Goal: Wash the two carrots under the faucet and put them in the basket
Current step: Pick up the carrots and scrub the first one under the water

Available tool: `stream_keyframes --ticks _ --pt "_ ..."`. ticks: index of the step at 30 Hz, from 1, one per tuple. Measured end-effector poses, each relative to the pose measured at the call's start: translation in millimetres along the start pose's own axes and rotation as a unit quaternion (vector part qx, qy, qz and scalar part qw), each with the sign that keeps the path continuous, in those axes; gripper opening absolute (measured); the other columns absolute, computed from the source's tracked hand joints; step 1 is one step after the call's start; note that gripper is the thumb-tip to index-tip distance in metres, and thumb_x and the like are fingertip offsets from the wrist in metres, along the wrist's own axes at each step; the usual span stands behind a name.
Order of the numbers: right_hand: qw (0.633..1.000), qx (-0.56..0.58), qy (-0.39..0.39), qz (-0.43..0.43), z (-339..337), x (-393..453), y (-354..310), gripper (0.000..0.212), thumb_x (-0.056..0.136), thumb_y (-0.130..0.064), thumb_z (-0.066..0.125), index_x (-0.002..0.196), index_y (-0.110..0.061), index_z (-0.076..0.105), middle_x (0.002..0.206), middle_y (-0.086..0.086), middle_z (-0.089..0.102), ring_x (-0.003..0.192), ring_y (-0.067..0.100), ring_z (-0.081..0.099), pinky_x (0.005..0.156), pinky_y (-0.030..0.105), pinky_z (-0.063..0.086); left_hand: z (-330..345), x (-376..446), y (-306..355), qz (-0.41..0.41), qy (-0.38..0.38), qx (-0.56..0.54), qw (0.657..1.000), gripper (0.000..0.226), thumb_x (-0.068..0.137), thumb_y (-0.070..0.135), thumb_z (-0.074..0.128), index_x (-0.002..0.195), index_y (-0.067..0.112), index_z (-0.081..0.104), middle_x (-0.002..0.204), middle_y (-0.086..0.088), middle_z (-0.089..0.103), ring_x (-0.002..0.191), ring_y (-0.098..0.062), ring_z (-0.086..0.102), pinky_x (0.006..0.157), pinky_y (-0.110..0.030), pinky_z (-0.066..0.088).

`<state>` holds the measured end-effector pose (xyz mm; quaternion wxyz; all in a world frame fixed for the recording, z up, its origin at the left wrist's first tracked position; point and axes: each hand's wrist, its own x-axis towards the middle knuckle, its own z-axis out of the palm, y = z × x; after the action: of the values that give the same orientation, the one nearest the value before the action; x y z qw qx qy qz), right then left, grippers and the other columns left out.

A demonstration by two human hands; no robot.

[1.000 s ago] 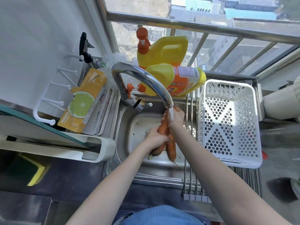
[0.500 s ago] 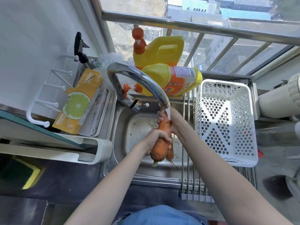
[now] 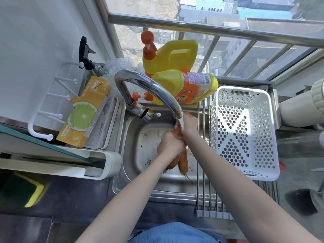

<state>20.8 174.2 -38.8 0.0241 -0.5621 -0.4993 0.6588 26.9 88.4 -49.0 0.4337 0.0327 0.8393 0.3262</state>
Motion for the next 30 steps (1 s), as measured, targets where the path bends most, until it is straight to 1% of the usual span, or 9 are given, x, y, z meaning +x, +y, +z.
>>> stream_keyframes --ticks 2,6,10,14,18,23,26,28,30 --pt "0.994 -0.097 0.02 -0.051 2 1 2 0.018 0.097 -0.014 0.046 0.08 -0.012 0.05 0.068 -0.001 0.047 0.045 0.001 0.05 0.038 0.01 0.036 6 -2 -3 0.04 0.08 0.085 0.992 0.022 0.089 0.037 0.049 0.104 0.023 0.059 0.098 -0.003 0.068 0.092 -0.028 0.063 0.076 -0.034 0.048" --pt "0.958 -0.197 0.156 -0.139 17 -3 5 0.004 0.09 -0.011 0.053 0.092 -0.008 0.055 0.079 0.0 0.052 0.077 0.02 0.047 0.064 0.026 0.033 9 0 -7 0.072 0.143 0.072 0.984 0.027 0.095 0.028 0.048 0.121 0.021 0.053 0.11 -0.005 0.067 0.104 -0.028 0.061 0.077 -0.032 0.042" --pt "0.953 -0.185 0.084 -0.223 15 0 7 0.027 0.093 -0.026 0.053 0.071 -0.01 0.054 0.068 0.004 0.058 0.071 0.027 0.056 0.064 0.037 0.045 2 11 -15 0.055 0.065 -0.012 0.996 0.014 0.082 0.03 0.057 0.091 0.02 0.06 0.085 0.0 0.066 0.084 -0.028 0.063 0.073 -0.036 0.049" --pt "0.999 0.003 -0.034 -0.011 9 20 5 0.053 0.098 -0.048 0.045 0.063 -0.01 0.053 0.05 0.01 0.053 0.04 0.024 0.054 0.057 0.039 0.052 -6 11 -20 0.01 -0.106 -0.252 0.962 0.004 0.08 0.007 0.062 0.076 0.006 0.061 0.061 -0.011 0.059 0.056 -0.029 0.057 0.055 -0.034 0.05" --pt "0.971 0.148 -0.153 0.106 -4 18 8 0.046 0.101 -0.047 0.039 0.069 -0.015 0.046 0.039 0.005 0.039 0.035 0.019 0.042 0.048 0.027 0.046 -17 12 -29 -0.01 -0.28 -0.283 0.917 0.01 0.075 0.013 0.065 0.078 0.006 0.059 0.061 -0.011 0.056 0.051 -0.023 0.053 0.052 -0.028 0.048" --pt "0.925 0.325 -0.146 0.132 -7 15 16 0.043 0.104 -0.042 0.03 0.09 -0.011 0.055 0.077 0.008 0.06 0.061 0.017 0.06 0.058 0.029 0.053 -20 14 -30 -0.033 -0.287 -0.329 0.899 0.022 0.064 0.006 0.069 0.084 0.005 0.059 0.066 -0.009 0.06 0.056 -0.019 0.058 0.058 -0.028 0.052" --pt "0.979 0.159 -0.08 0.097 -14 17 24 0.043 0.107 -0.033 0.024 0.104 -0.011 0.06 0.105 0.01 0.066 0.076 0.018 0.063 0.07 0.032 0.053 -14 19 -26 -0.041 -0.191 -0.422 0.885 0.025 0.08 0.009 0.071 0.103 0.007 0.059 0.08 -0.007 0.066 0.064 -0.015 0.064 0.062 -0.027 0.053" --pt "0.993 -0.047 -0.057 0.092 -15 9 40 0.042 0.105 -0.036 0.029 0.115 -0.008 0.059 0.099 0.008 0.065 0.077 0.018 0.061 0.079 0.035 0.055 -11 26 -19 -0.048 -0.135 -0.427 0.893 0.032 0.089 0.02 0.067 0.118 0.013 0.055 0.099 -0.007 0.069 0.082 -0.018 0.068 0.069 -0.029 0.054" --pt "0.987 -0.068 -0.078 0.124 -14 -1 56 0.047 0.102 -0.047 0.034 0.114 -0.009 0.058 0.094 0.009 0.065 0.081 0.02 0.063 0.08 0.033 0.057 -9 32 -11 -0.063 -0.1 -0.414 0.903 0.035 0.095 0.022 0.058 0.128 0.01 0.05 0.115 -0.011 0.065 0.099 -0.023 0.064 0.079 -0.032 0.051"
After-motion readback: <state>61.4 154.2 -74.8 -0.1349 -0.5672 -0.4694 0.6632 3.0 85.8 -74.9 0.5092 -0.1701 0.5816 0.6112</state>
